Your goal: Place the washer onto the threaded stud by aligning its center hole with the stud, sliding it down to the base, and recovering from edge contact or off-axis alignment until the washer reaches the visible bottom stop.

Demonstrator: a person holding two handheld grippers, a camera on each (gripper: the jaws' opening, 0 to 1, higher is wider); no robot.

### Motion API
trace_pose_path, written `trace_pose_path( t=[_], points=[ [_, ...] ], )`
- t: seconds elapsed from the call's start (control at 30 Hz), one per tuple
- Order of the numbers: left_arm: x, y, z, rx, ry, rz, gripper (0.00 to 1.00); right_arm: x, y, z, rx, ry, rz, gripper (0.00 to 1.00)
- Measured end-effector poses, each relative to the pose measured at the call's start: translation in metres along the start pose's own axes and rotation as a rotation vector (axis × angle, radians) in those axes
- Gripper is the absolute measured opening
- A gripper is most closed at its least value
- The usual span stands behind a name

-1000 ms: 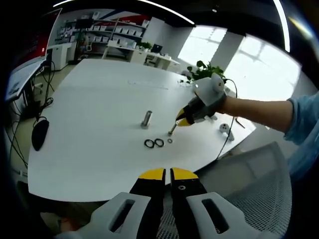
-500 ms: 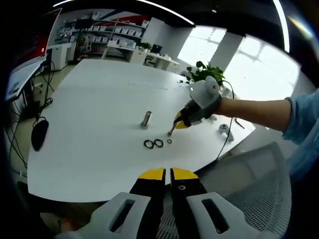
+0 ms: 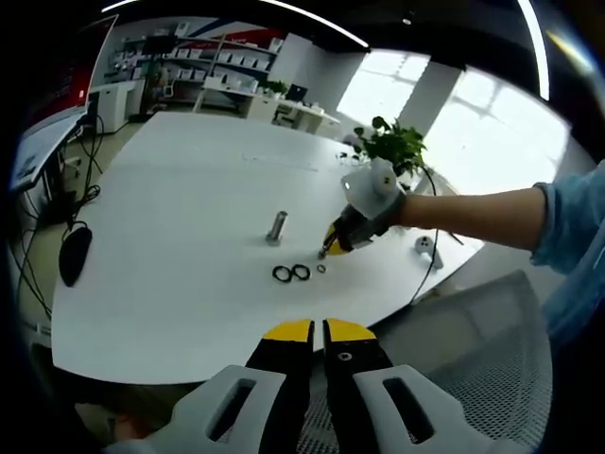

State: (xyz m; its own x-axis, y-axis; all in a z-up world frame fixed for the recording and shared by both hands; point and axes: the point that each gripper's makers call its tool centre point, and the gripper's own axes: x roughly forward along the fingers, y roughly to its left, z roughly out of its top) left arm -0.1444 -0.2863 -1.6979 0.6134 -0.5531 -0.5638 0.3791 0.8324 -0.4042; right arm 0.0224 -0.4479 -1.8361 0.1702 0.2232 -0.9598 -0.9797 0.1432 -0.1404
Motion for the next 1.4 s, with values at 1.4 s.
trace_pose_path(
  t=[1.4],
  points=[
    [0.000, -0.001, 0.000, 0.006, 0.004, 0.000, 0.01, 0.002, 0.040, -0.005, 0.085, -0.026, 0.084, 0.22]
  ],
)
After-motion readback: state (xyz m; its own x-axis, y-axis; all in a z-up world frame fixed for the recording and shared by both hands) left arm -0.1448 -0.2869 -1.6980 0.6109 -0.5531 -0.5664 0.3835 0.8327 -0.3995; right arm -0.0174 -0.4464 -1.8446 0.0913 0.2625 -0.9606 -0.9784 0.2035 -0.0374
